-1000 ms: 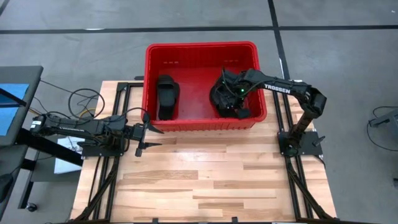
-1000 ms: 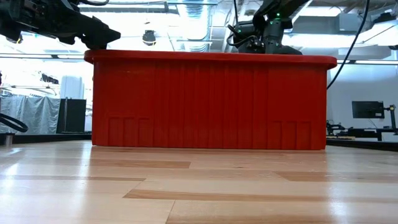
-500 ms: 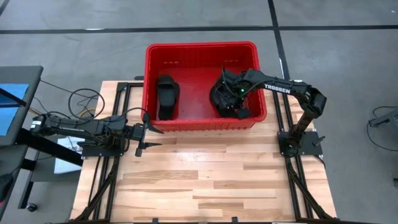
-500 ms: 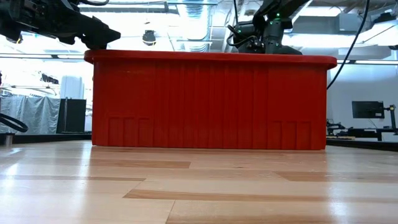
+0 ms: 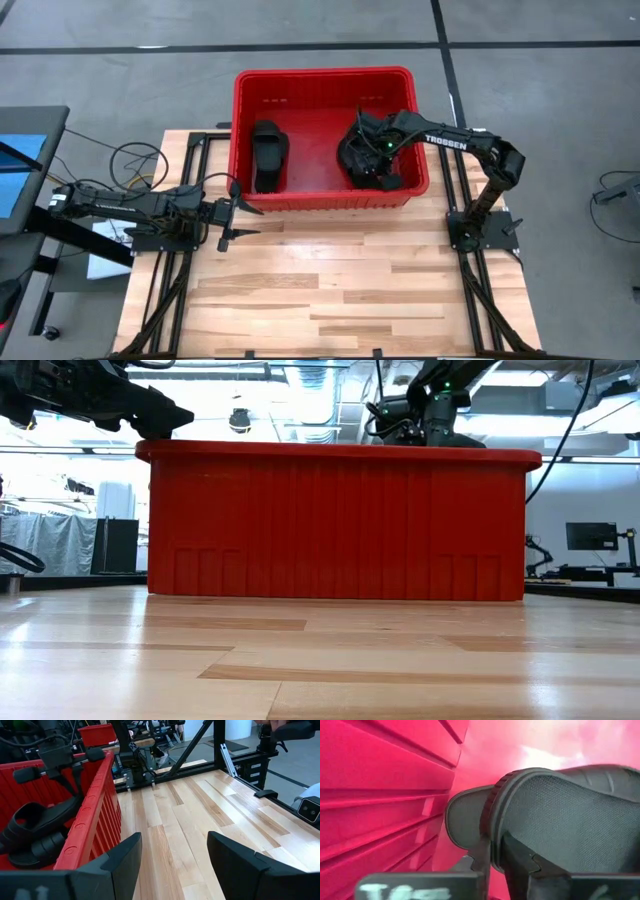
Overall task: Pick and place slides into bin
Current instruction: Stack the slide on top of the right slide in the bin
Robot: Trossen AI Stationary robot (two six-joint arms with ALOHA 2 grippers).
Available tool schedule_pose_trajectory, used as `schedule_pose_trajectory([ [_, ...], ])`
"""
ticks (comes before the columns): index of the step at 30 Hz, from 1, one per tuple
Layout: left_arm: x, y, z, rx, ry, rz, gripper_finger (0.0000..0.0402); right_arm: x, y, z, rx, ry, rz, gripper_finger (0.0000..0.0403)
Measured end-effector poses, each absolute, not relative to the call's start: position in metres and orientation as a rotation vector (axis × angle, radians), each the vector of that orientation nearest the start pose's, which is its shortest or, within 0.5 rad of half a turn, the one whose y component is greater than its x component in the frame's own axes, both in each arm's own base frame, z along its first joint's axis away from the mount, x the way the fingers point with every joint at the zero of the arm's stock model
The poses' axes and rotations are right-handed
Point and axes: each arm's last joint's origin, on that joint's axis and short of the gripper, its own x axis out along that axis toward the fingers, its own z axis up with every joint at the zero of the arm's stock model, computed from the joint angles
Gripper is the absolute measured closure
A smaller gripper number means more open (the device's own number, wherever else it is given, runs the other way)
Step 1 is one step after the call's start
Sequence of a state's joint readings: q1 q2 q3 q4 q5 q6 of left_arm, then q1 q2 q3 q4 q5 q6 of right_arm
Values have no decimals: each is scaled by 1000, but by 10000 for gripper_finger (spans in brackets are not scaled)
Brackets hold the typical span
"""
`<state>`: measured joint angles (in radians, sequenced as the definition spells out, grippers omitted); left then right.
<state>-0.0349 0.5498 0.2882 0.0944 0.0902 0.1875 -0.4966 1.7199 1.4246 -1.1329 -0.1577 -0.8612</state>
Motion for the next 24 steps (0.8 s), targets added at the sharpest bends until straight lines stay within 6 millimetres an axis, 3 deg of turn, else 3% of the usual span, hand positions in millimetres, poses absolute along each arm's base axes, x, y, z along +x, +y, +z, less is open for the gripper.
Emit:
schedule_pose_trajectory([
  [6, 142, -8, 220, 182, 155, -140, 183, 286, -155, 254, -215, 1353, 270, 350],
  [24, 142, -8, 220, 182, 154, -140, 183, 286, -155, 253, -192, 1358, 251, 347],
])
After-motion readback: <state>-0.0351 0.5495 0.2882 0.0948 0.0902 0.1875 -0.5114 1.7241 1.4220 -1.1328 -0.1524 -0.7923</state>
